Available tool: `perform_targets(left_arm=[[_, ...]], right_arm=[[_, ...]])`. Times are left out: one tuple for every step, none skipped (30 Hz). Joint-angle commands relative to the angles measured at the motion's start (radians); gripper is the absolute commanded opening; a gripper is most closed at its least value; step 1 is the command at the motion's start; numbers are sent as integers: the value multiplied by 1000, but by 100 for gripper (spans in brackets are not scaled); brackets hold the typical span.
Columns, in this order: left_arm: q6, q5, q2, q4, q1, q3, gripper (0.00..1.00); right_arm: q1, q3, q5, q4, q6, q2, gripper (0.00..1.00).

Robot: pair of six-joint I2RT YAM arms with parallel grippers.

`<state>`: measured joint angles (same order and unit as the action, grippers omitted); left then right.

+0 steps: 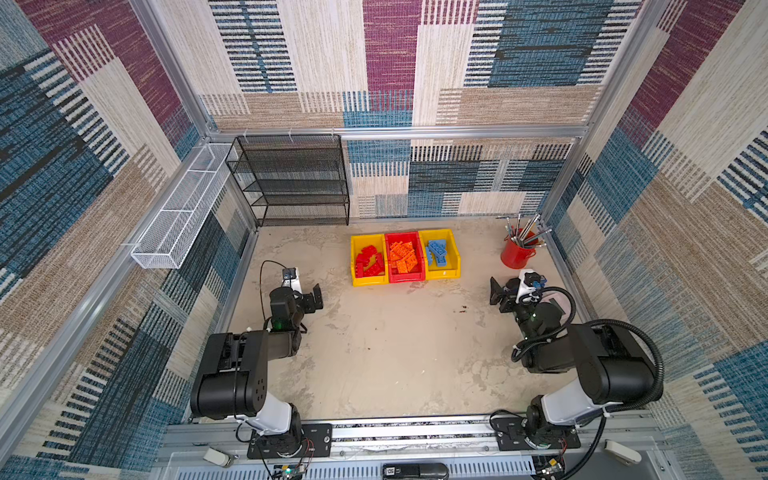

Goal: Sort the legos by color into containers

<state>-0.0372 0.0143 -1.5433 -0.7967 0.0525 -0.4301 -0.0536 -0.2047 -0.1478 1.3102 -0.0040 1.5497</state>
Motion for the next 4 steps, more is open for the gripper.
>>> perform_targets(left_arm=[[24, 14, 2, -19, 1, -1, 100], [24, 15, 3, -18, 1, -2, 100], [24, 15, 3, -18, 1, -1, 100], [25, 14, 2, -18, 1, -2, 100]], right_arm=[[3, 1, 3, 25, -11, 0, 99], [2, 2, 2, 29, -11, -2, 99], [2, 3, 2, 29, -12, -2, 99], [3, 3, 2, 30, -11, -2, 99]])
